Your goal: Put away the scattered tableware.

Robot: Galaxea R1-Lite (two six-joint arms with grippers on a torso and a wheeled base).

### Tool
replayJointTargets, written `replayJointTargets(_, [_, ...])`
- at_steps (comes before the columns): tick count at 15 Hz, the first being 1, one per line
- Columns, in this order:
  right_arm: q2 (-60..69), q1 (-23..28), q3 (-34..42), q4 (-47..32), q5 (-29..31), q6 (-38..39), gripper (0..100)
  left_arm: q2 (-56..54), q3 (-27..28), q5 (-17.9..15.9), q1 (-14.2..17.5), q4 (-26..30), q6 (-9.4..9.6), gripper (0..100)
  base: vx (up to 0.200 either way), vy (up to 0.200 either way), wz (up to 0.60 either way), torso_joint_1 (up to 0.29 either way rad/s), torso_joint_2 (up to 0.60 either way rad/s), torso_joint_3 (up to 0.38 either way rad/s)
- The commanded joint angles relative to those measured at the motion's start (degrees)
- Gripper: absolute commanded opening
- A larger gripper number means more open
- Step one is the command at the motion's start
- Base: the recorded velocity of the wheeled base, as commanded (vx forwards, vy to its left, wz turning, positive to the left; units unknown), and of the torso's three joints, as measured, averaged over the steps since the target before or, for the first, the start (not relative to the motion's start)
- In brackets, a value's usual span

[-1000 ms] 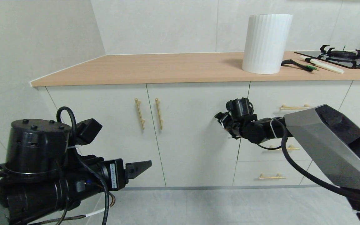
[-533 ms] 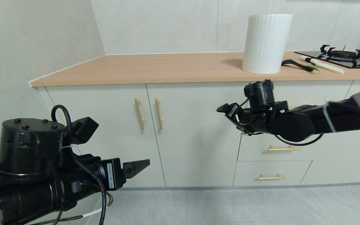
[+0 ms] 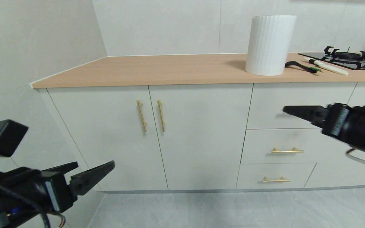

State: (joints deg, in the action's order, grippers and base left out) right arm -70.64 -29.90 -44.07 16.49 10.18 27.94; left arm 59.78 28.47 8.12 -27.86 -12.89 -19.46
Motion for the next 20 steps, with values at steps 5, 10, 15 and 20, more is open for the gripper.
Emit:
replayJointTargets(5, [54.38,17.34,24.56,-11.66,2.83,-20.65,100,-42.12,-6.40,0.23,9.40,16.14,12.34,100,0.000,0.000,0.00,0.000,0.00,0.000])
replayJointTargets(10, [64.84,24.28,21.39,-26.25,3.53,-24.43,100,-54.16,-6.93,2.78,17.57,22.73,15.33,100,0.000,0.000,0.00,0.000,0.00,0.000])
replayJointTargets(15, [70.47,30.34,28.60,-25.72,2.65,-25.92,100,-56.79,-8.25,4.27,26.54,23.17,15.24,100,0.000,0.000,0.00,0.000,0.00,0.000])
replayJointTargets(20, [70.47,30.34,43.54,-10.78,0.02,-26.71,100,-59.78,-19.94,1.64,27.77,17.72,19.63,100,0.000,0.000,0.00,0.000,0.00,0.000])
